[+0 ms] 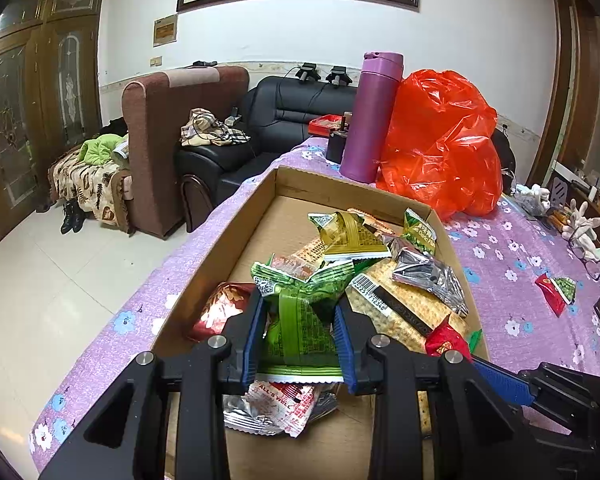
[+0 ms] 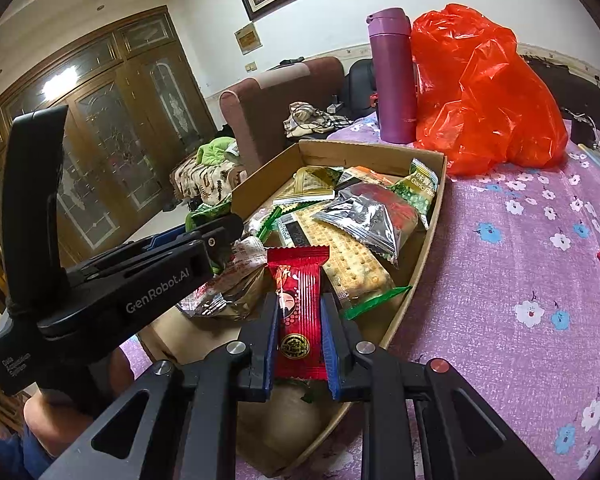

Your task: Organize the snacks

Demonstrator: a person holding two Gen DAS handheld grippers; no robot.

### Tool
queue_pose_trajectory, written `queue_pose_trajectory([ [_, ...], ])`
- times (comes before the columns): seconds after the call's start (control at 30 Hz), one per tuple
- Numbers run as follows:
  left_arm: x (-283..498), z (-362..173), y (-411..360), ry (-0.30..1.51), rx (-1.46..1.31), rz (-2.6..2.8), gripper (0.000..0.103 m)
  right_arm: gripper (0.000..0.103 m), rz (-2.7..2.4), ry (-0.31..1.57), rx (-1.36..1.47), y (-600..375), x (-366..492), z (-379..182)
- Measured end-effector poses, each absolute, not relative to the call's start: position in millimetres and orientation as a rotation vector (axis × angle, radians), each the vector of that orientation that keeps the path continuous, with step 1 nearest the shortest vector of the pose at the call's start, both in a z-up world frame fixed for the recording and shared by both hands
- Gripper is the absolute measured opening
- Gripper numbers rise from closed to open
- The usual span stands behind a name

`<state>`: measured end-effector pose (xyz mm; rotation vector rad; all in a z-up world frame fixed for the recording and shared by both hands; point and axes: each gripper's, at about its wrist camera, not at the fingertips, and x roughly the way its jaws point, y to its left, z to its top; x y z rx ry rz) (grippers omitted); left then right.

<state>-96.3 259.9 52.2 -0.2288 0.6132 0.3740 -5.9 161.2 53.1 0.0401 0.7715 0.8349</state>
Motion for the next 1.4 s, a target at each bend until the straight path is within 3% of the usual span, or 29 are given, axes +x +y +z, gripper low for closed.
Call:
queue_pose_trajectory([
  [0.13, -97.0, 52.3, 260.5, 0.616, -0.229, 0.376, 0.036, 0.023, 0.833, 0.770, 0.047, 160.0, -6.1, 53.6],
  [0.2, -99.4, 52.0, 261.8, 0.613, -0.230, 0.385, 0.055, 0.023, 0.833, 0.768, 0.041, 159.5, -7.0, 54.0],
  [0.3, -106.4, 53.6, 261.9, 0.586, -0.224, 0.392, 0.065, 0.025, 0.833, 0.749, 0.024, 158.9, -10.5, 56.5],
  [0.37, -110.6, 54.9, 263.3, 0.572, -0.221, 0.403, 0.075, 0.031, 0.832, 0.728, 0.013, 158.1, -14.4, 59.5],
  [0.5, -117.1, 58.8, 263.4, 0.536, -0.224, 0.419, 0.084, 0.041, 0.812, 0.662, 0.014, 149.8, -21.6, 69.1],
  [0.63, -122.3, 61.4, 265.4, 0.509, -0.236, 0.449, 0.091, 0.065, 0.755, 0.599, 0.045, 135.7, -23.4, 78.2],
  [0.77, -127.0, 66.4, 259.6, 0.469, -0.220, 0.460, 0.103, 0.076, 0.712, 0.579, 0.091, 122.7, -21.6, 82.1],
  [0.93, -126.9, 70.7, 244.4, 0.454, -0.140, 0.468, 0.103, 0.094, 0.671, 0.564, 0.109, 115.0, -21.4, 85.0],
  [1.4, -115.2, 70.2, 225.9, 0.501, -0.041, 0.521, 0.103, 0.097, 0.596, 0.607, 0.103, 110.1, -13.3, 81.7],
])
